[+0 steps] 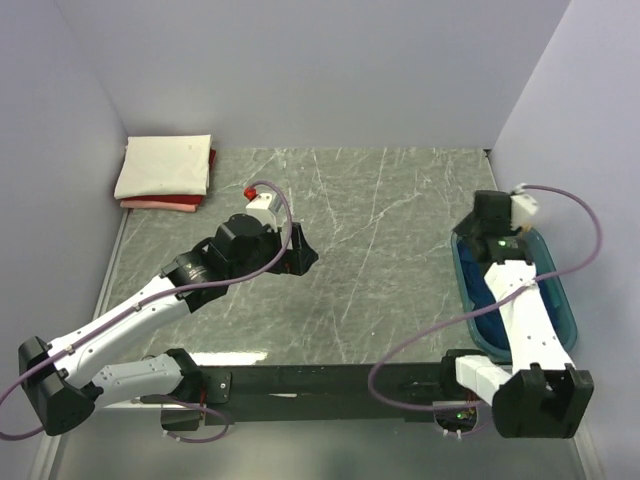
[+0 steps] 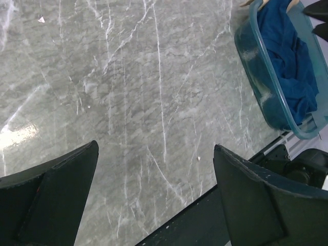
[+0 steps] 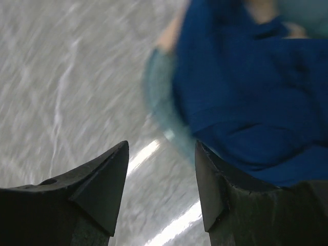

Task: Fold and stack the t-shirts
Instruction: Grab the tshirt from the pile, then move the tshirt to the center of the board, then flatten the tshirt out

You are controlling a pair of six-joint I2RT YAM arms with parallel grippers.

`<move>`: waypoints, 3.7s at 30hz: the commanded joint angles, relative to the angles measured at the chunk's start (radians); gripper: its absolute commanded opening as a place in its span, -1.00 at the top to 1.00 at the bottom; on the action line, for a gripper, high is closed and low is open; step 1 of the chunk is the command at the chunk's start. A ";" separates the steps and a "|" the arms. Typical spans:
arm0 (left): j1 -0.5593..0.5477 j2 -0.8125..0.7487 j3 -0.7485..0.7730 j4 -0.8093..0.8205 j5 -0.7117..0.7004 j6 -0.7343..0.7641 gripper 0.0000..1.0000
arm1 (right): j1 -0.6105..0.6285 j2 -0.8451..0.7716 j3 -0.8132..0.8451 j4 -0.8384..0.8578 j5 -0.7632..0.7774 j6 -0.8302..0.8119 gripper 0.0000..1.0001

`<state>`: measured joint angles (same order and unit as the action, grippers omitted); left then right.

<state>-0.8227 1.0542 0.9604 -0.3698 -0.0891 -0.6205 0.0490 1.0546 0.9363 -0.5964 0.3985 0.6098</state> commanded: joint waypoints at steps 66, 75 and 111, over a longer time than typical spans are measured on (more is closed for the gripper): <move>0.059 -0.214 -0.078 0.038 -0.156 -0.102 -0.99 | 0.365 0.140 0.869 0.216 -0.562 0.137 1.00; 0.069 -0.217 -0.198 0.052 -0.167 -0.185 -0.99 | 0.292 0.370 0.599 0.296 -0.634 0.114 0.32; 0.068 -0.004 -0.591 0.310 -0.222 -0.375 -0.56 | 0.764 0.304 -0.352 0.595 -0.294 0.223 -0.01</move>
<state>-0.7567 1.0153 0.3389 -0.1070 -0.2787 -0.9913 0.8047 1.3220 0.5274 -0.0532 0.0338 0.8154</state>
